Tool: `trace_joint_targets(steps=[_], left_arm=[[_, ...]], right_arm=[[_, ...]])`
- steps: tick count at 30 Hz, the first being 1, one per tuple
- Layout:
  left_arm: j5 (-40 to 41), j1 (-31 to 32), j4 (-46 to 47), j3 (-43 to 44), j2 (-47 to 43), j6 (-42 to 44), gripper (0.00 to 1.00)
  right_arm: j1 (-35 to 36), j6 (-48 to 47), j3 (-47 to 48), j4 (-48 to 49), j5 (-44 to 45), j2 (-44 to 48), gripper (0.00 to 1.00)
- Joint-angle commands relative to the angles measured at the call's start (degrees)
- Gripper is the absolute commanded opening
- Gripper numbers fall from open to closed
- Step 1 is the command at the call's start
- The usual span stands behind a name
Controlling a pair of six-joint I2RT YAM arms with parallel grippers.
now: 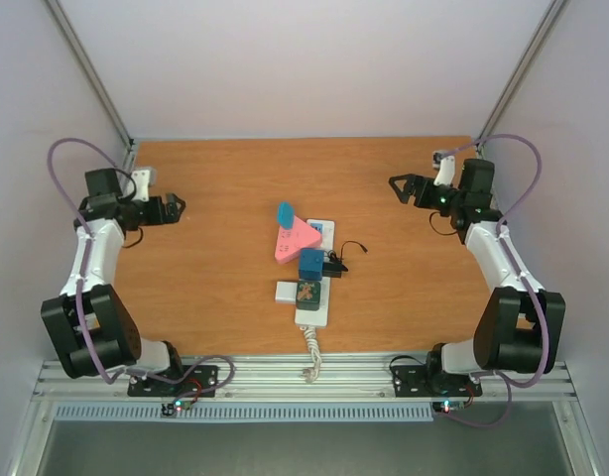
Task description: Pull the plug off the socket
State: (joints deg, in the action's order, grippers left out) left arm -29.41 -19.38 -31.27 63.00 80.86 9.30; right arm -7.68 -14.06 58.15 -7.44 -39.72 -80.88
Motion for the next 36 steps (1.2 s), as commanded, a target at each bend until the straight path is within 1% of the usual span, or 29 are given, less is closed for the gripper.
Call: trace_joint_targets(steps=[1,6,13,17,21,23,26,30,33,36], left_arm=[[2.5,3.0,6.6,-4.8,-3.7,-0.6,1.00],[0.6,5.7,8.0,-9.3,-6.8,2.1,1.00],[-1.1,8.3,8.1,-12.0,-10.8,6.1,1.00],[-1.7,9.1,7.4,-12.4,-12.3,8.9,1.00],[-2.1,9.7,7.0,-12.5,-13.0,10.5,1.00],[-2.4,9.9,6.9,-12.3,-13.0,10.7,1.00],[-2.6,10.3,6.3,-11.5,-12.9,11.1,1.00],[-2.8,10.7,5.4,-10.3,-12.7,11.7,1.00],[-2.9,10.8,5.0,-10.1,-12.6,11.8,1.00],[-2.9,11.0,4.6,-10.1,-12.8,11.9,1.00]], right_arm=[[3.5,-3.3,-1.6,-2.3,-0.9,3.3,0.99],[6.9,-7.6,-1.2,-7.9,-3.6,4.7,0.99],[11.8,-17.8,-0.2,-18.4,-7.7,6.3,0.98],[16.1,-24.9,-1.4,-24.0,-7.5,9.2,0.99],[21.0,-31.7,-3.5,-28.9,-6.6,13.6,0.99],[23.6,-35.6,-4.3,-32.8,-6.3,15.4,0.99],[27.4,-40.6,-5.4,-38.2,-6.3,17.7,0.96],[33.8,-44.3,-7.8,-42.1,-4.1,20.0,0.89],[40.4,-44.9,-9.4,-43.7,-1.3,20.9,0.83],[46.8,-44.0,-11.2,-43.4,1.4,21.5,0.76]])
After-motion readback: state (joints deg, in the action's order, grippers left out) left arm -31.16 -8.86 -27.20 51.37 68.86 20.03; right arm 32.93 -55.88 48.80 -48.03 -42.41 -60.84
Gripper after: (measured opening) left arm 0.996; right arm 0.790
